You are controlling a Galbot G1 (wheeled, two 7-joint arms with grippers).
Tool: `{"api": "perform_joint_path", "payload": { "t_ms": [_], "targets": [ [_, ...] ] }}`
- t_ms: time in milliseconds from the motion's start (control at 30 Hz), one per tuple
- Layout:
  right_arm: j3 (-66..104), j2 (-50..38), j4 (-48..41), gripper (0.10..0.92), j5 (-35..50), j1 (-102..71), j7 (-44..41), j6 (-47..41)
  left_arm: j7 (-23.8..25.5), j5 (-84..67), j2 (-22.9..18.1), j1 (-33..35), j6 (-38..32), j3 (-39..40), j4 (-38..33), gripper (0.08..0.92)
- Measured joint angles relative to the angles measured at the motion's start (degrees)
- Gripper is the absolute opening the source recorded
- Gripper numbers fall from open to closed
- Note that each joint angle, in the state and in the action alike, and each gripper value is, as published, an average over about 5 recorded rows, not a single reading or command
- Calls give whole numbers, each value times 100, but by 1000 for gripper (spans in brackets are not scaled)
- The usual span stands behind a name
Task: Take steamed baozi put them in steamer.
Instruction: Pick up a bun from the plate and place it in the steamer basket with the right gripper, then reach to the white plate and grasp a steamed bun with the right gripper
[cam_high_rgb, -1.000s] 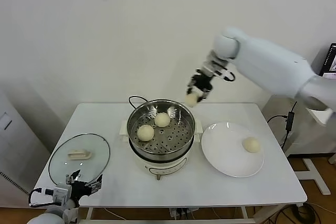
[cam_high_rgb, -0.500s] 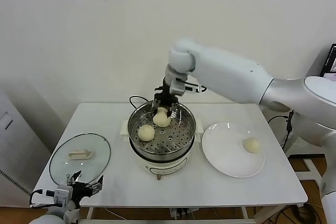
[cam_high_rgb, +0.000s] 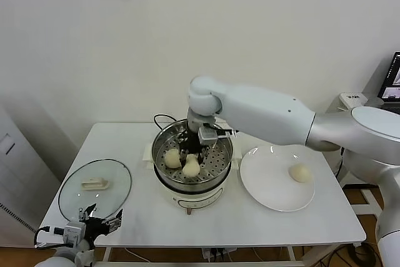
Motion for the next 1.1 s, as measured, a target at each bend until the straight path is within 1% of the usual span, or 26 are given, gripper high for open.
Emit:
{"api": "perform_joint_path", "payload": {
  "t_ms": [133,267,367,533,600,833,1000,1100],
  "targets": [
    [10,18,38,485,-148,-135,-11,0,1,0,0,12,-8,-7,0,823],
    [15,33,52,545,-256,-255,-11,-1,1,-1,0,12,-13,-9,1,823],
    [20,33,53,610,-315,-319,-15,-1,1,-3,0,11,-16,-11,2,823],
    [82,-18,13,771,-361,-343,-55,-2,2,-9,1,23,-25,-22,1,823],
    [127,-46,-18,807,-365,-327,-69,-2,2,-12,4,28,-29,-29,1,823],
    [431,-198,-356,822,-290,-93,-170,-2,2,-20,17,17,-30,-35,-12,823],
    [554,-454,-859,823,-89,198,-293,-16,2,-27,19,35,-29,-62,-33,823],
    [568,-664,-1230,823,94,334,-355,-174,1,-35,9,47,-28,-89,-47,823]
  ]
}}
